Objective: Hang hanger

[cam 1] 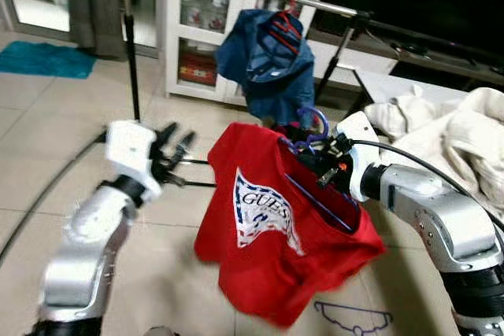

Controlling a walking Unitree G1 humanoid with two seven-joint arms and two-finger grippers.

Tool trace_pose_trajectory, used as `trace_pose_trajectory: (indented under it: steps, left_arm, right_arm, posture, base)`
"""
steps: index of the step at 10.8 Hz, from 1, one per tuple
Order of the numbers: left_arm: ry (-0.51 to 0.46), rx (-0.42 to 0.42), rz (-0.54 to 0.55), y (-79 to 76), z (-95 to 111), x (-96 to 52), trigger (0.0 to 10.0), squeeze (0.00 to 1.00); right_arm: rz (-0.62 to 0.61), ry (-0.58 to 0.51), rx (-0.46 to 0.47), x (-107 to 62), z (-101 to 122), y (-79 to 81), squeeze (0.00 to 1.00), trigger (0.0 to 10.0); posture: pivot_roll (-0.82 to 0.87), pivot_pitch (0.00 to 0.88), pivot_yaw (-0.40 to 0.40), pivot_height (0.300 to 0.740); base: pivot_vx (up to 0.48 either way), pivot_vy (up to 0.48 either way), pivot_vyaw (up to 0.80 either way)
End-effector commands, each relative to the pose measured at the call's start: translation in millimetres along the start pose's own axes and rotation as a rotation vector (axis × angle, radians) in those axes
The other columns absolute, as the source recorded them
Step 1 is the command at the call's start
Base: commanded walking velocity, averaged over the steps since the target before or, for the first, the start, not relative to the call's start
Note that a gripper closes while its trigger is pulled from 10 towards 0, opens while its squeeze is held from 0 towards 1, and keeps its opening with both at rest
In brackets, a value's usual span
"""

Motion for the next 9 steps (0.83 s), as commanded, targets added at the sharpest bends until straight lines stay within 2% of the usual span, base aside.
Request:
trace_pose_trajectory:
  steps: [1, 2, 4, 5, 6, 7, 8, 9]
  left_arm:
    - [0.003, 0.007, -0.014, -6.6, 0.6, -1.0, 10.0, 0.00]
    - [0.039, 0.004, 0.031, -7.0, -4.4, -1.9, 10.0, 0.00]
    - [0.100, 0.015, 0.092, -13.9, -15.4, -11.0, 10.0, 0.00]
    - [0.100, 0.031, 0.109, -17.8, -15.7, -15.9, 10.0, 0.00]
    - [0.097, 0.035, 0.115, -19.7, -16.1, -16.0, 10.0, 0.00]
    - [0.133, 0.072, 0.123, -20.0, -24.5, -15.9, 10.0, 0.00]
    - [0.148, 0.094, 0.126, -20.4, -28.1, -16.3, 10.0, 0.00]
    - [0.144, 0.069, 0.119, -20.6, -29.5, -14.1, 10.0, 0.00]
  right_arm:
    - [-0.014, -0.015, -0.021, -5.0, 8.0, -4.0, 0.00, 0.0]
    - [-0.025, -0.036, -0.009, -0.7, 11.5, -1.4, 0.00, 0.0]
    - [-0.086, -0.143, 0.069, 5.4, 7.6, 8.4, 0.00, 0.0]
    - [-0.205, -0.223, 0.131, 3.0, -5.7, 3.9, 0.00, 6.2]
    - [-0.280, -0.231, 0.183, 1.0, -18.0, -1.6, 0.00, 10.0]
    - [-0.331, -0.211, 0.217, 1.1, -26.0, -7.0, 0.00, 10.0]
    - [-0.358, -0.210, 0.212, 1.3, -27.0, -9.1, 0.00, 10.0]
    - [-0.383, -0.247, 0.259, 0.4, -26.5, -10.5, 0.00, 10.0]
  posture:
    - [-0.05, 0.000, -0.214, 0.740]
    - [-0.03, 0.000, -0.221, 0.740]
    - [0.00, 0.000, -0.161, 0.740]
    - [0.00, 0.000, -0.148, 0.740]
    - [-0.01, 0.000, -0.140, 0.740]
    - [-0.03, 0.000, -0.112, 0.740]
    - [-0.03, 0.000, -0.112, 0.740]
    - [-0.05, 0.000, -0.094, 0.740]
  base:
    - [0.000, 0.000, 0.00]
    - [0.000, 0.000, 0.00]
    - [0.000, 0.000, 0.00]
    - [0.000, 0.000, 0.00]
    - [0.000, 0.000, 0.00]
    - [0.000, 0.000, 0.00]
    - [0.000, 0.000, 0.00]
    - [0.240, 0.000, 0.00]
Point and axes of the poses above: a point about 5 cm out from each wrist's last joint towards the gripper, its own x axis pointing out of the wrist towards the gripper, its own z axis along the axis of the wrist's last joint, y = z × x, the point moved 3 cm from there along x, pointing out of the wrist towards the gripper, and after that the axes turned 12 degrees about x, right-handed, at the moved point
